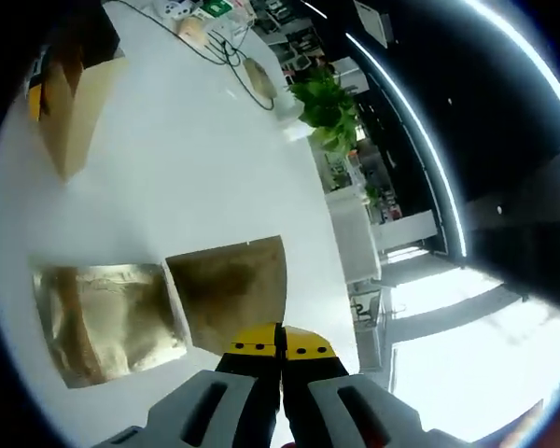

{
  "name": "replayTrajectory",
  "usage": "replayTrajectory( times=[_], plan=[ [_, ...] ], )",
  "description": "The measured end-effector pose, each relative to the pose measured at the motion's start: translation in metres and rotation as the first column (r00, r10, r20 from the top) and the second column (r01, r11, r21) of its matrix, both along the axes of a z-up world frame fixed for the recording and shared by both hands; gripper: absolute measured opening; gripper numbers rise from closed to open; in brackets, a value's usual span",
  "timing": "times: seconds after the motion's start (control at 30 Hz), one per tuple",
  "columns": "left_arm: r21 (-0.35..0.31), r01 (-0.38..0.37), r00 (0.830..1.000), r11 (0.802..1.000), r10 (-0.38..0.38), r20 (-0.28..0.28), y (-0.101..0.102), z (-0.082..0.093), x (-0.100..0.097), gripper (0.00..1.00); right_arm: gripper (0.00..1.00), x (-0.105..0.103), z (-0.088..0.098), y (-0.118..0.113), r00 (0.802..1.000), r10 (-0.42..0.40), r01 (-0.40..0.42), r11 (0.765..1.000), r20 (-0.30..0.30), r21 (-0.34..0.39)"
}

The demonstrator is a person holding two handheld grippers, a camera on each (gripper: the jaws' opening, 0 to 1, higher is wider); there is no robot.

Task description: Extract single mask from mask box in order stack masks on table

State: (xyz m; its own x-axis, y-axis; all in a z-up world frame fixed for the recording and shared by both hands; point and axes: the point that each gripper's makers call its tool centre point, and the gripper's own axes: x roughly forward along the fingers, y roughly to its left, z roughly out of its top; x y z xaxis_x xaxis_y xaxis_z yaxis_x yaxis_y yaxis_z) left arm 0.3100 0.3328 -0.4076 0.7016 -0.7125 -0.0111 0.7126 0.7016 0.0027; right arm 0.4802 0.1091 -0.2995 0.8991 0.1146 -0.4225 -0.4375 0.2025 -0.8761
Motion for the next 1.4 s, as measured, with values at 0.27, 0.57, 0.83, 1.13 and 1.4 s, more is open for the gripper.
replayTrajectory(
  times=[0.27,0.57,0.83,1.13,1.4],
  plan=[
    [0.000,0.000,1.000,1.000,0.000,0.000,0.000,0.000,0.001,0.19,0.00,-0.009,-0.010,0.007,1.000,0.002,-0.002,0.999,-0.015,-0.048],
    [0.000,0.000,1.000,1.000,0.000,0.000,0.000,-0.001,0.001,0.19,0.00,-0.032,-0.014,0.013,0.999,0.029,-0.031,0.997,-0.041,-0.065],
    [0.001,0.000,1.000,1.000,0.000,0.000,0.000,-0.001,0.001,0.19,0.00,-0.055,-0.018,0.016,0.996,0.048,-0.051,0.998,-0.072,-0.035],
    [0.001,-0.001,1.000,1.000,0.001,0.001,0.000,-0.001,0.000,0.19,0.00,-0.067,-0.021,0.015,0.995,0.050,-0.055,0.997,-0.085,-0.058],
    [0.001,-0.001,1.000,1.000,0.001,0.001,0.000,-0.001,0.001,0.19,0.00,-0.079,-0.028,0.017,0.993,0.058,-0.065,0.996,-0.102,-0.066]
  ],
)
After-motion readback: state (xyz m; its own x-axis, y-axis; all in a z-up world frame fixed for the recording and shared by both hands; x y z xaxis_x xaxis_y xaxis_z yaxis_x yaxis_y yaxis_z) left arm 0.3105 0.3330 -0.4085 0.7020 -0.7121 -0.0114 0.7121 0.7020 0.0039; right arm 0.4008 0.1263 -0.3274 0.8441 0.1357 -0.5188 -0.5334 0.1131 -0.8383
